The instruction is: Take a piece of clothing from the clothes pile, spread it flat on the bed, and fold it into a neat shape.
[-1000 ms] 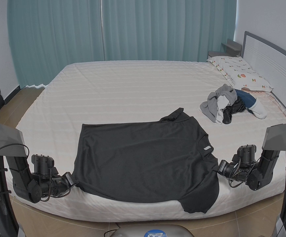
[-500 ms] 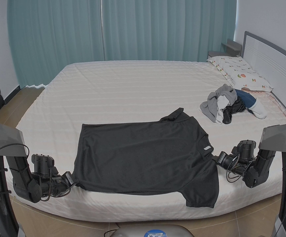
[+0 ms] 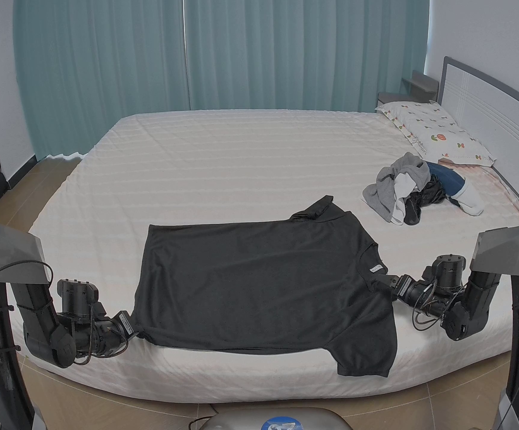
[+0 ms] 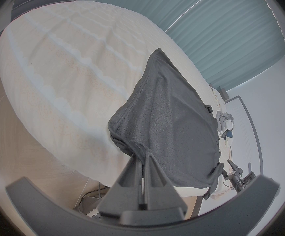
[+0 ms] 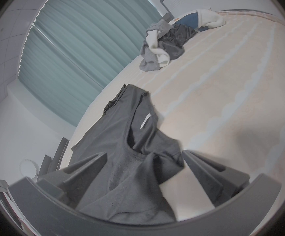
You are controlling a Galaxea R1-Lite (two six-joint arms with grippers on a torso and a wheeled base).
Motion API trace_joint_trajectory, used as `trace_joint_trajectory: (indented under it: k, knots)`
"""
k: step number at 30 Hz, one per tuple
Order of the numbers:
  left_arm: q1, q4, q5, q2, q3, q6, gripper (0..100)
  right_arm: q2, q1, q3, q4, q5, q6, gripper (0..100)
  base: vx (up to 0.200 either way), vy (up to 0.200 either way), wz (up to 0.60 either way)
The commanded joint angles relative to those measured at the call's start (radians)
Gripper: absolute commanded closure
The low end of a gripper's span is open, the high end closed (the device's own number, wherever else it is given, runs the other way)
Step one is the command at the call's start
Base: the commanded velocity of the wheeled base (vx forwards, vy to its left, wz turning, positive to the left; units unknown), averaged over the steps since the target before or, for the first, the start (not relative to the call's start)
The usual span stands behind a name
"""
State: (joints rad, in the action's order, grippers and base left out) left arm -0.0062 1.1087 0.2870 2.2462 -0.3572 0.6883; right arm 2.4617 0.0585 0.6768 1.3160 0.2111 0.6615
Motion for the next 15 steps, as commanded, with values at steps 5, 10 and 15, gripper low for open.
trace_joint_trajectory:
  k: [5,10,15]
  knots:
    - [0.000,0.000,0.000,0.001,0.000,0.000,100,-0.112,-0.069,-0.171,0.012,0.076,-0.017,0,0.000,0.000,0.00]
    - [0.000,0.000,0.000,0.001,0.000,0.000,100,-0.112,-0.054,-0.261,0.014,0.140,-0.122,0,0.000,0.000,0.00]
    - [0.000,0.000,0.000,0.001,0.000,0.000,100,-0.104,-0.008,-0.301,0.014,0.146,-0.143,0,0.000,0.000,0.00]
